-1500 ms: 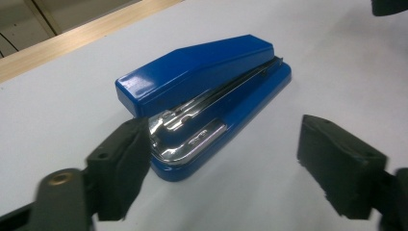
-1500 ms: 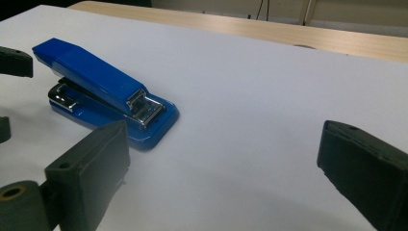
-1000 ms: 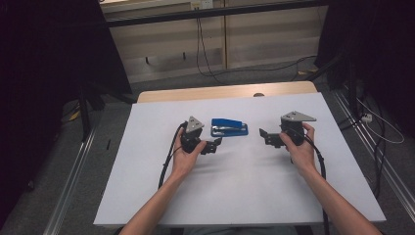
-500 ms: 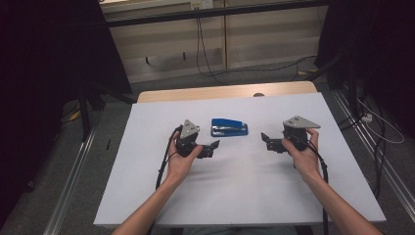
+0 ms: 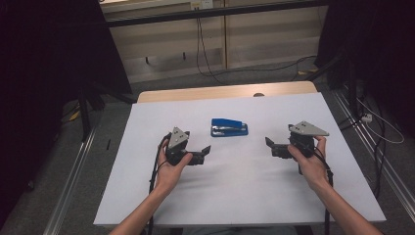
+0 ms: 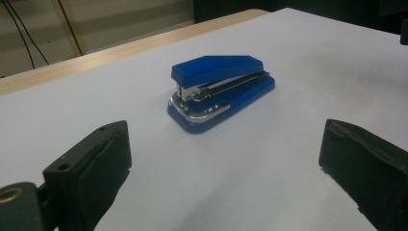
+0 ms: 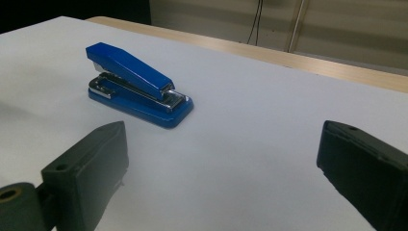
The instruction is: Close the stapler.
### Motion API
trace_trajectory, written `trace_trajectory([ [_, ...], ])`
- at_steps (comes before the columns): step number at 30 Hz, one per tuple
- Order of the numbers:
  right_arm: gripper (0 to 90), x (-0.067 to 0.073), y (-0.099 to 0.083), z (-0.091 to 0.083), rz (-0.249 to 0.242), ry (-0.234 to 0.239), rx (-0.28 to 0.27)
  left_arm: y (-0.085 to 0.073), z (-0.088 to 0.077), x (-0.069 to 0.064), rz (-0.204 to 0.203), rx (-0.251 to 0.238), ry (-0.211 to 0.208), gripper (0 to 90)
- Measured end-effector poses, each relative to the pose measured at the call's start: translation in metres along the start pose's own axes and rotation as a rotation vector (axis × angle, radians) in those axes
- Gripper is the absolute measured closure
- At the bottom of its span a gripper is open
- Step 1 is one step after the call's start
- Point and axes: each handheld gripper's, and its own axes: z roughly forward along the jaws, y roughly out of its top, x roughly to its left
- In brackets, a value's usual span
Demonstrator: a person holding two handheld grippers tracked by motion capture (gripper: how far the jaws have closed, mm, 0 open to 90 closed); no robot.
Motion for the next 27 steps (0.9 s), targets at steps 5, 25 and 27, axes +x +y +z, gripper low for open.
trace_trajectory([
  [5,3.9,0.002,-0.005,-0.007,0.009,0.009,0.006,-0.005,-0.012,0.001,-0.033,-0.023,0.024,4.3],
  [25,3.3,0.008,-0.022,-0.030,0.020,-0.008,-0.011,-0.029,-0.063,0.007,-0.040,-0.055,0.095,4.0],
  [27,3.0,0.008,-0.023,-0.034,0.028,-0.010,-0.019,-0.031,-0.068,0.009,-0.064,-0.070,0.101,4.1],
])
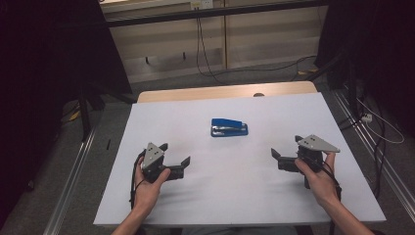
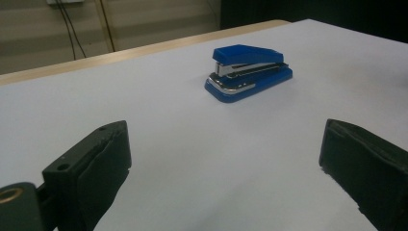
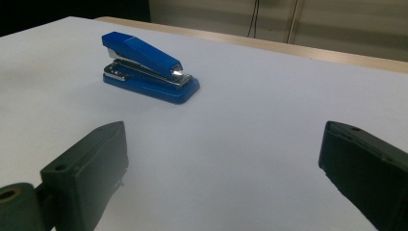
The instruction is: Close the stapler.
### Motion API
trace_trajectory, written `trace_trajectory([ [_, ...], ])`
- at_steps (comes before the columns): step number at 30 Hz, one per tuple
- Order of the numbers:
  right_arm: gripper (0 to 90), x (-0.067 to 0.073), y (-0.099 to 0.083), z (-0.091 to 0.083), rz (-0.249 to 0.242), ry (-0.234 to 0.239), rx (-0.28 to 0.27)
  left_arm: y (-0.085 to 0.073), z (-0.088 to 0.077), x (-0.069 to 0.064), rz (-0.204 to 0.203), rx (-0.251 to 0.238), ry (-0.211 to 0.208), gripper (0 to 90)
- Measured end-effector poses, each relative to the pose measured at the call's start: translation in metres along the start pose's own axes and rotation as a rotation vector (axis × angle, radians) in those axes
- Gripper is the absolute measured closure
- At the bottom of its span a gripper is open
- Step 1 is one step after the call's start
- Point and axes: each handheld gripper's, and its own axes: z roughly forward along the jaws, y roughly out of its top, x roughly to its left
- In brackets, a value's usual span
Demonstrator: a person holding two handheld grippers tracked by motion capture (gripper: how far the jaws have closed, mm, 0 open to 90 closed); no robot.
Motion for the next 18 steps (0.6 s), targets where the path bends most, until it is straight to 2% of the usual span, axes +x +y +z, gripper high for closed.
trace_trajectory([
  [2,2.6,-0.001,-0.001,-0.004,0.005,-0.007,-0.004,-0.002,-0.005,0.003,-0.010,-0.001,0.003,4.1],
  [8,2.2,-0.002,-0.005,-0.019,0.012,-0.017,-0.021,-0.007,-0.017,0.005,-0.005,-0.002,0.018,4.1],
  [10,2.1,-0.004,-0.006,-0.025,0.019,-0.026,-0.029,-0.009,-0.021,0.004,-0.017,-0.011,0.025,4.1],
  [12,1.8,-0.006,-0.008,-0.030,0.022,-0.029,-0.038,-0.009,-0.022,0.003,-0.014,-0.003,0.035,4.1],
  [18,1.8,-0.008,-0.012,-0.042,0.027,-0.059,-0.044,-0.009,-0.028,-0.002,-0.008,-0.019,0.051,4.1],
])
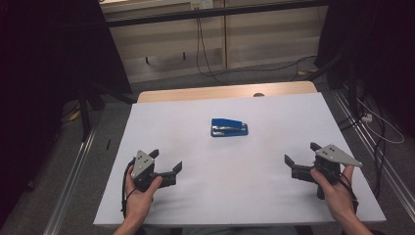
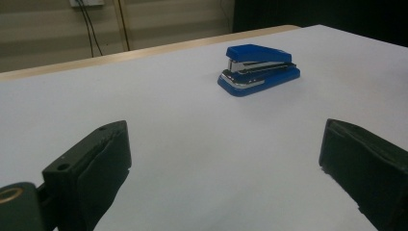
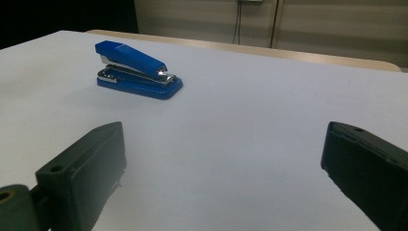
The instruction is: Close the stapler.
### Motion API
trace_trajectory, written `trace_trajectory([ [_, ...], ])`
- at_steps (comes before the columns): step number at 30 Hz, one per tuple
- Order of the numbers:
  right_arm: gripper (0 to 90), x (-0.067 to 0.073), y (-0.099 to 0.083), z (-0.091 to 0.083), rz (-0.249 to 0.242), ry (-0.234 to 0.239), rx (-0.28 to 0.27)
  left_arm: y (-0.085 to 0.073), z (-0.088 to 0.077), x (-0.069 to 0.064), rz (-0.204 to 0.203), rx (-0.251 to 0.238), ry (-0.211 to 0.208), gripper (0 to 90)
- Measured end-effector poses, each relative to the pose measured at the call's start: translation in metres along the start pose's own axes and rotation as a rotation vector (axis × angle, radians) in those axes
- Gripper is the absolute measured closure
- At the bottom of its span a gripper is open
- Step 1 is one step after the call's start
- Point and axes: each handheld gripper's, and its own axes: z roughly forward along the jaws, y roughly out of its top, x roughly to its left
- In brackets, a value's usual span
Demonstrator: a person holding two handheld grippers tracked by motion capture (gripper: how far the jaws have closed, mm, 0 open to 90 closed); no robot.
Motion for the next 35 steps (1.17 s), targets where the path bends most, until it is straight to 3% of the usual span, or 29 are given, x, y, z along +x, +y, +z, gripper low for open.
trace_trajectory([
  [8,3.3,-0.004,-0.006,-0.011,0.012,-0.062,0.012,-0.007,-0.013,0.006,0.018,0.019,0.045,4.1],
  [15,3.3,-0.009,-0.013,-0.023,0.043,-0.094,-0.010,-0.012,-0.018,0.012,-0.045,0.001,0.060,4.1],
  [19,3.2,-0.008,-0.017,-0.021,0.045,-0.083,-0.003,-0.017,-0.018,0.011,-0.057,0.018,0.067,4.1],
  [25,2.7,-0.006,-0.015,-0.017,0.024,-0.064,-0.016,-0.017,-0.015,0.007,-0.009,0.033,0.063,4.1],
  [35,2.1,-0.006,-0.015,-0.015,0.025,-0.053,-0.014,-0.016,-0.012,0.010,-0.037,0.018,0.054,4.1],
])
